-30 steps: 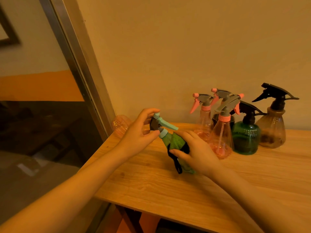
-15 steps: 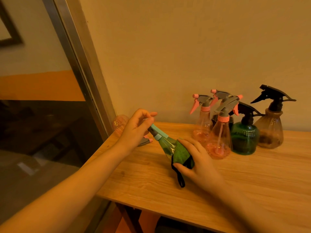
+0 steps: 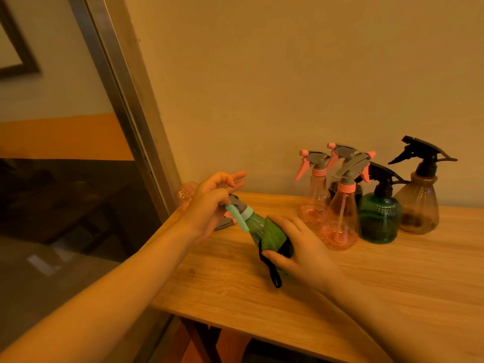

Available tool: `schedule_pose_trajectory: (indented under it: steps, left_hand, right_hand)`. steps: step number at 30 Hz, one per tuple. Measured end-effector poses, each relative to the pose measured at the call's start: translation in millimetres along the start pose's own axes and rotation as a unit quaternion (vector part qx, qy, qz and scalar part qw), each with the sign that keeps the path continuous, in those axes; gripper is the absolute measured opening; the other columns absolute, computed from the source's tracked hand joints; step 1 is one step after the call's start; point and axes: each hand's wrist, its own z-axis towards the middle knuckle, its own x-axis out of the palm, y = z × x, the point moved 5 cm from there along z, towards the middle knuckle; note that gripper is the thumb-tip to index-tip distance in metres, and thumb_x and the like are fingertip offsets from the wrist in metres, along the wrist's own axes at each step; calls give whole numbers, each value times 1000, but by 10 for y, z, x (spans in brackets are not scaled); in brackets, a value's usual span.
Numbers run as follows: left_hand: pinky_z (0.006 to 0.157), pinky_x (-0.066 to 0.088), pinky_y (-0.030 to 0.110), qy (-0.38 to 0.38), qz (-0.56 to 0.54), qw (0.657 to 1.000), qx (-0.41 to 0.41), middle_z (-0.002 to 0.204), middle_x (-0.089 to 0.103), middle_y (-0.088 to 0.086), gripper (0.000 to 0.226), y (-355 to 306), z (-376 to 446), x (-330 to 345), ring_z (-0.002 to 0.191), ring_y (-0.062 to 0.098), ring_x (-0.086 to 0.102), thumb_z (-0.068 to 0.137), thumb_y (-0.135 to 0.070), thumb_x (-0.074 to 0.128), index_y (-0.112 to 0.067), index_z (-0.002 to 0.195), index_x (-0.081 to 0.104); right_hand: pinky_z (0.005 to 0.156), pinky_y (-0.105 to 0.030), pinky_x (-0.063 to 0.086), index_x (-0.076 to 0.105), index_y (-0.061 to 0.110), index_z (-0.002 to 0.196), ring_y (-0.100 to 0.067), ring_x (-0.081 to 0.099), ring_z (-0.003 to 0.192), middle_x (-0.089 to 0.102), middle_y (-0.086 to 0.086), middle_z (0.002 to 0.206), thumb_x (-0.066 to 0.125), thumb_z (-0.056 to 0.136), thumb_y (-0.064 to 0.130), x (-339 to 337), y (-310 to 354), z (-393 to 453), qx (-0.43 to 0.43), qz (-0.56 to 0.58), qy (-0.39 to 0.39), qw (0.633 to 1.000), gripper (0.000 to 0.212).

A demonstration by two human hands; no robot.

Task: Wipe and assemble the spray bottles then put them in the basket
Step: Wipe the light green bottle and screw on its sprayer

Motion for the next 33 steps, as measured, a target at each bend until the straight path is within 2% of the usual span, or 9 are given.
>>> schedule_pose_trajectory:
  steps: [3,5,9,11,13,16,25,29,33]
  left_hand:
    - [92,43,46,-13,21,1000,-14,128,59,-1,29,20,9,-96,122,15,53,58,3,40,-12,80,51]
    - [96,43,49,-13,47,999,-22,129,57,-3,33,16,4,-129,124,14,50,69,12,37,-11,86,53]
    - [78,45,40,-16,142,989,-35,125,57,-8,41,2,18,-148,119,10,53,81,15,31,-12,96,59]
    - [73,51,31,-21,232,971,-46,122,57,-7,33,16,35,-155,112,11,56,90,5,39,-16,101,61]
    - [80,54,33,-23,308,951,-36,116,60,-3,24,39,32,-168,105,15,59,91,-6,52,-21,108,62]
    - [82,51,22,-1,387,922,7,113,62,-4,37,56,5,-172,100,8,60,83,-9,67,-25,116,60]
    - [83,44,4,52,399,911,92,131,44,-13,51,-21,-47,-108,100,-20,48,80,3,66,-22,124,56]
    - [84,43,4,69,392,909,122,135,44,-10,55,-33,-70,-83,109,-15,49,79,6,66,-24,123,54]
    - [86,43,6,66,386,910,136,136,44,-9,56,-31,-77,-81,114,-12,48,78,7,66,-24,124,54]
  right_hand:
    - [97,-23,41,33,35,142,-1,40,121,38,17,134,62,80,56,32,-18,-73,-4,7,-3,1000,72]
    - [100,-19,37,34,34,142,1,37,122,38,18,133,63,80,54,28,-31,-115,0,16,-11,1000,72]
    - [100,-15,31,33,34,142,5,32,122,34,22,132,64,79,54,26,-20,-182,0,13,-18,1000,73]
    - [102,-15,29,33,34,143,5,29,124,31,23,133,64,78,54,33,-17,-200,0,9,-16,1000,74]
    - [104,-18,30,33,34,143,3,30,127,32,20,136,63,77,56,32,-15,-211,-2,4,-15,1000,75]
    - [105,-21,32,33,34,143,0,31,128,34,16,139,61,77,57,25,5,-223,-4,3,-17,1000,74]
    - [96,-23,41,34,31,143,-8,42,121,40,10,135,63,83,49,25,151,-67,-4,-25,-8,1000,69]
    - [88,-21,41,34,31,142,-11,46,118,42,8,133,63,84,45,56,233,83,-15,-27,1,1000,66]
    - [84,-27,47,34,31,143,-13,49,115,43,7,133,63,85,41,72,315,196,-29,-31,4,999,65]
